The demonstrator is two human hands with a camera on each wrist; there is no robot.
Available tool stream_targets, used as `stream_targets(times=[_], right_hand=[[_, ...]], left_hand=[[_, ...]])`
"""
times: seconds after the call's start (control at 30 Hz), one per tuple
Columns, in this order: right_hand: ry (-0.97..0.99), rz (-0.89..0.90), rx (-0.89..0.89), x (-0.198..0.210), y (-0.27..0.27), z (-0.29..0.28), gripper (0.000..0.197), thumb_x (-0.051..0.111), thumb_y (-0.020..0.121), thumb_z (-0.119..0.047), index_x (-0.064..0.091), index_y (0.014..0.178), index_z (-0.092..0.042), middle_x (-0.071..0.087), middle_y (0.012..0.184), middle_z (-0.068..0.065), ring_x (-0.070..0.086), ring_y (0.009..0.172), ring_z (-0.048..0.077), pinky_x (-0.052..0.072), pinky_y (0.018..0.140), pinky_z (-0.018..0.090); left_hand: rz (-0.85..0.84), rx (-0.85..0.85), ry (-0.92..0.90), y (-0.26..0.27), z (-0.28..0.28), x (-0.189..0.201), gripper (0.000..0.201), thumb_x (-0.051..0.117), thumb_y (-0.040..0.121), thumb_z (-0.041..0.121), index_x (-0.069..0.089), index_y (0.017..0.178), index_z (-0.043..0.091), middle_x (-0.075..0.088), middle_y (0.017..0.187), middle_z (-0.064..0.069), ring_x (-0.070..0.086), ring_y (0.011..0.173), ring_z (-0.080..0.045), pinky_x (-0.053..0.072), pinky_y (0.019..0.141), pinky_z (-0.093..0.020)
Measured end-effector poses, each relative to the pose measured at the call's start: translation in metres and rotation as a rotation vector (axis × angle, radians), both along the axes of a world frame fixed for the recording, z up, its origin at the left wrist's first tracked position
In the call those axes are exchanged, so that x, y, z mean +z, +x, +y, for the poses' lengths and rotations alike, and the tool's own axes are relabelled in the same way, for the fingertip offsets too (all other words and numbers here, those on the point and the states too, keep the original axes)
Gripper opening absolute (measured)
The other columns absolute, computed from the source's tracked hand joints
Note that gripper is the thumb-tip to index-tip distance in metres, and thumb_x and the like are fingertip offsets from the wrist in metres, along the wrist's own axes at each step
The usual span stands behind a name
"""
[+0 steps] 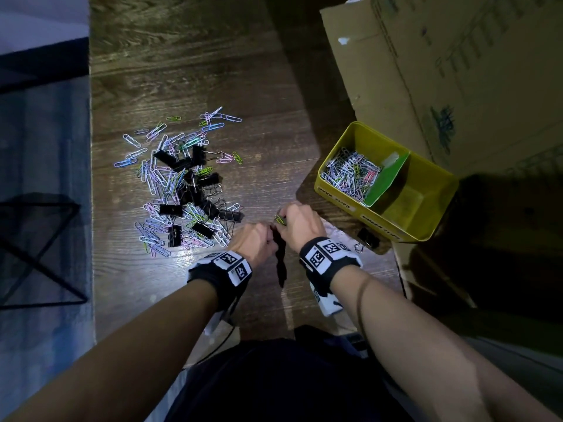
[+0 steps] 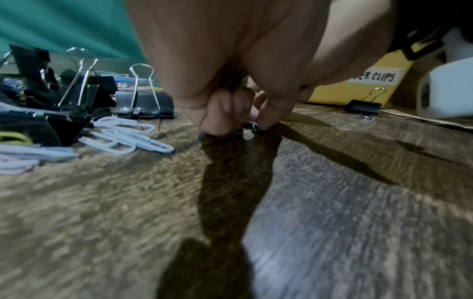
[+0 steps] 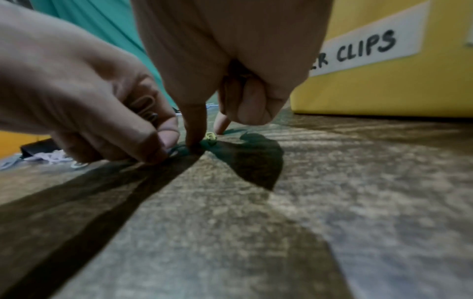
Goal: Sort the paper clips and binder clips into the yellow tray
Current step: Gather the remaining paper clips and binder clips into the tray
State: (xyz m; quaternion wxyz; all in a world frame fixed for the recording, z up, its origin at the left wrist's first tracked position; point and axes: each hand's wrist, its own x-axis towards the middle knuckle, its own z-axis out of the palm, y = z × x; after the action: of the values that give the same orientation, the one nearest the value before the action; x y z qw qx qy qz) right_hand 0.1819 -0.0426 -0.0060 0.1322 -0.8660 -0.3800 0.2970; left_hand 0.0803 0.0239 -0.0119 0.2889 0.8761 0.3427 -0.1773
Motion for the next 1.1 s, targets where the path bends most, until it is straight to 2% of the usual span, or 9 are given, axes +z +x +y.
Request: stream_targets(times=[0.27,0.37,0.47,0.57,0.67,0.8,0.93,1.03,1.1], right_hand=[[-0.073,-0.041,0.205,0.010,-0.011,0.000,0.021,0.045,0.090,-0.010,0.061,0.099,0.001,0.064,0.104,0.025,0.062,0.098,0.040,0.048,0.078,0.041],[-0.066,0.046,0.067,0.013,-0.007,0.000,0.024,0.045,0.091,-0.015,0.062,0.099,0.000,0.065,0.104,0.026,0.063,0.099,0.038,0.048,0.079,0.038],[0.087,0.250,-0.146,0.030,0.006,-0.007,0.021,0.044,0.094,-0.023,0.062,0.095,-0.013,0.067,0.102,0.017,0.061,0.098,0.032,0.044,0.083,0.035],[0.413,0.526,-0.366,0.062,0.023,-0.015,0.018,0.040,0.084,-0.033,0.055,0.074,-0.031,0.056,0.077,-0.005,0.053,0.081,0.021,0.042,0.075,0.037],[0.592,0.495,-0.628,0.079,0.052,-0.019,0.018,0.040,0.070,-0.038,0.056,0.061,-0.038,0.046,0.061,-0.009,0.046,0.068,0.021,0.036,0.060,0.034],[0.518,0.331,-0.760,0.088,0.090,-0.025,0.022,0.044,0.070,-0.038,0.062,0.063,-0.027,0.059,0.067,-0.003,0.057,0.074,0.028,0.050,0.075,0.047],[0.318,0.313,-0.714,0.082,0.106,-0.032,0.032,0.043,0.093,-0.024,0.064,0.114,-0.014,0.064,0.120,0.014,0.057,0.113,0.030,0.043,0.101,0.042],[0.267,0.311,-0.679,0.081,0.107,-0.034,0.036,0.040,0.099,-0.019,0.052,0.130,-0.004,0.052,0.134,0.018,0.047,0.126,0.032,0.035,0.104,0.035],[0.316,0.303,-0.653,0.079,0.104,-0.034,0.038,0.041,0.099,-0.019,0.049,0.133,-0.005,0.052,0.137,0.014,0.045,0.129,0.030,0.033,0.106,0.032]], left_hand=[[0.107,-0.214,0.065,0.000,-0.005,0.006,0.028,0.047,0.080,0.010,0.053,0.106,0.000,0.064,0.102,-0.020,0.062,0.091,-0.036,0.048,0.075,-0.037],[0.121,-0.205,0.020,0.004,-0.001,0.017,0.030,0.044,0.083,0.018,0.054,0.105,0.000,0.063,0.105,-0.026,0.061,0.094,-0.040,0.046,0.075,-0.038],[0.046,0.119,-0.335,0.018,0.011,0.030,0.028,0.035,0.084,0.019,0.058,0.082,0.004,0.060,0.080,-0.027,0.060,0.068,-0.034,0.044,0.061,-0.035],[-0.197,0.645,-0.818,0.045,0.019,0.054,0.021,0.033,0.080,0.009,0.037,0.061,0.017,0.032,0.051,-0.003,0.027,0.035,-0.011,0.016,0.042,-0.013],[-0.356,0.650,-1.012,0.087,0.016,0.083,0.020,0.033,0.079,0.010,0.035,0.062,0.020,0.030,0.052,0.000,0.022,0.041,-0.010,0.008,0.045,-0.019],[-0.414,0.558,-0.919,0.144,0.000,0.110,0.022,0.039,0.080,0.006,0.039,0.060,0.014,0.034,0.054,-0.004,0.029,0.043,-0.015,0.023,0.043,-0.019],[-0.364,0.261,-0.633,0.170,-0.007,0.097,0.024,0.051,0.083,0.024,0.052,0.060,0.018,0.053,0.065,-0.004,0.050,0.065,-0.022,0.041,0.064,-0.036],[-0.331,0.257,-0.656,0.165,0.000,0.084,0.038,0.050,0.087,0.041,0.062,0.111,0.014,0.062,0.119,-0.009,0.056,0.111,-0.024,0.042,0.100,-0.040],[-0.403,0.291,-0.712,0.154,0.005,0.083,0.045,0.052,0.089,0.038,0.058,0.123,0.008,0.058,0.128,-0.013,0.052,0.121,-0.027,0.037,0.107,-0.044]])
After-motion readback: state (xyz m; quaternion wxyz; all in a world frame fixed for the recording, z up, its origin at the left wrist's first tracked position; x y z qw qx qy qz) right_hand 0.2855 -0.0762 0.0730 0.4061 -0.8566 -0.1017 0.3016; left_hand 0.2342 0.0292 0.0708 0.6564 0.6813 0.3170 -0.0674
